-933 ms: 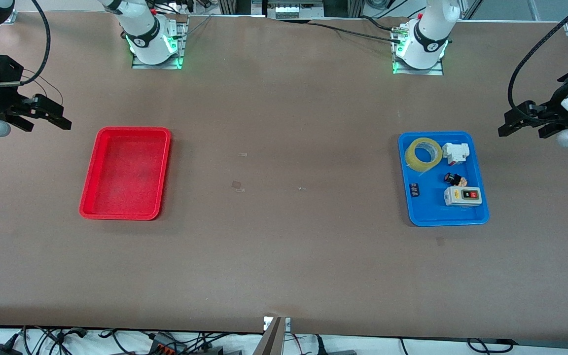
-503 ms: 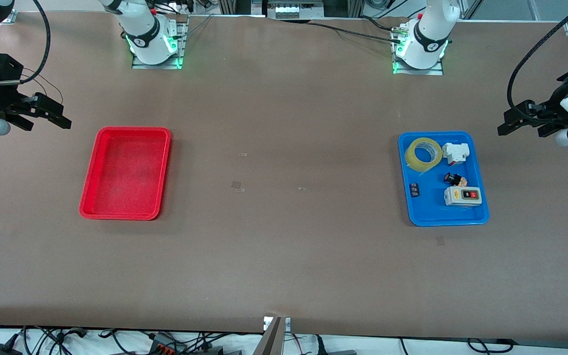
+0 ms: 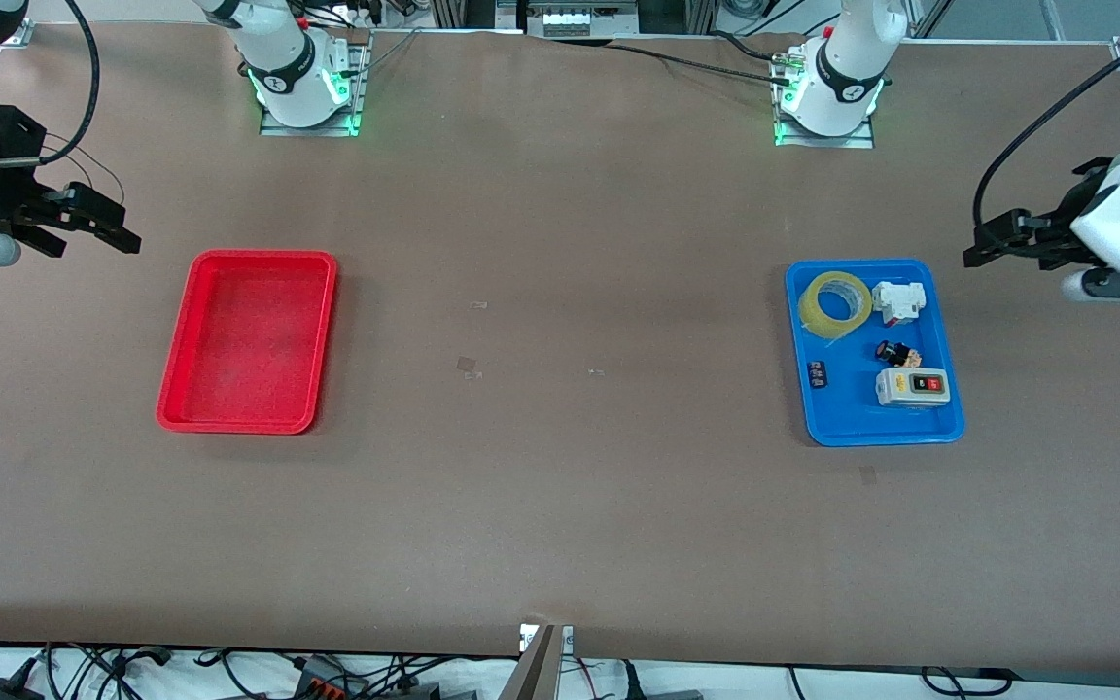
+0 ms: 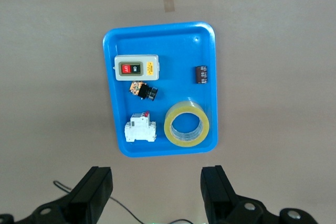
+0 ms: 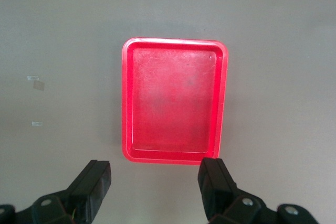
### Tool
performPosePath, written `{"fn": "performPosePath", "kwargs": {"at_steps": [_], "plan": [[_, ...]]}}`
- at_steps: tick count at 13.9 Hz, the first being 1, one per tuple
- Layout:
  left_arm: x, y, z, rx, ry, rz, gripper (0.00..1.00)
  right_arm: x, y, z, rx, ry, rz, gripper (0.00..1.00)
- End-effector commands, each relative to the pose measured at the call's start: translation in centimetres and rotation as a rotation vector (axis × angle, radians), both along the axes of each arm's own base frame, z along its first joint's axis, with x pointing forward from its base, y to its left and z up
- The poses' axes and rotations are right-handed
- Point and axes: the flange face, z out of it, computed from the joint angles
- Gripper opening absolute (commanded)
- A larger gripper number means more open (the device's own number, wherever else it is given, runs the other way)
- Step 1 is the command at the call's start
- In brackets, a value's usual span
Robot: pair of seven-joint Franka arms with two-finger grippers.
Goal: Place and move tape with both arms
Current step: 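Move the left gripper toward the yellow tape roll on the blue tray, then lower the left gripper and grasp the yellow tape roll's rim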
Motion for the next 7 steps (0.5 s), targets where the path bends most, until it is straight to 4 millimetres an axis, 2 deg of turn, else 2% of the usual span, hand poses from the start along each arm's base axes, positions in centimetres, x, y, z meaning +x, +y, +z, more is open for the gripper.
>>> {"fn": "performPosePath", "kwargs": {"at_steps": [1,4,7], "plan": [[-2.2,0.2,-5.7,0.013,-0.015,-0.009,1.00,-1.0,0.2,0.8,-0.008,-0.005,0.008,1.00],[-5.5,0.2,-12.4,0.016,-0.061,-0.015,1.00,-1.2,0.0,0.6,-0.007,0.019,0.007,1.00],[-7.8,0.3,-19.2,0.015,-0.112,-0.016,1.00,-1.2,0.0,0.6,-0.007,0.021,0.016,1.00]]}}
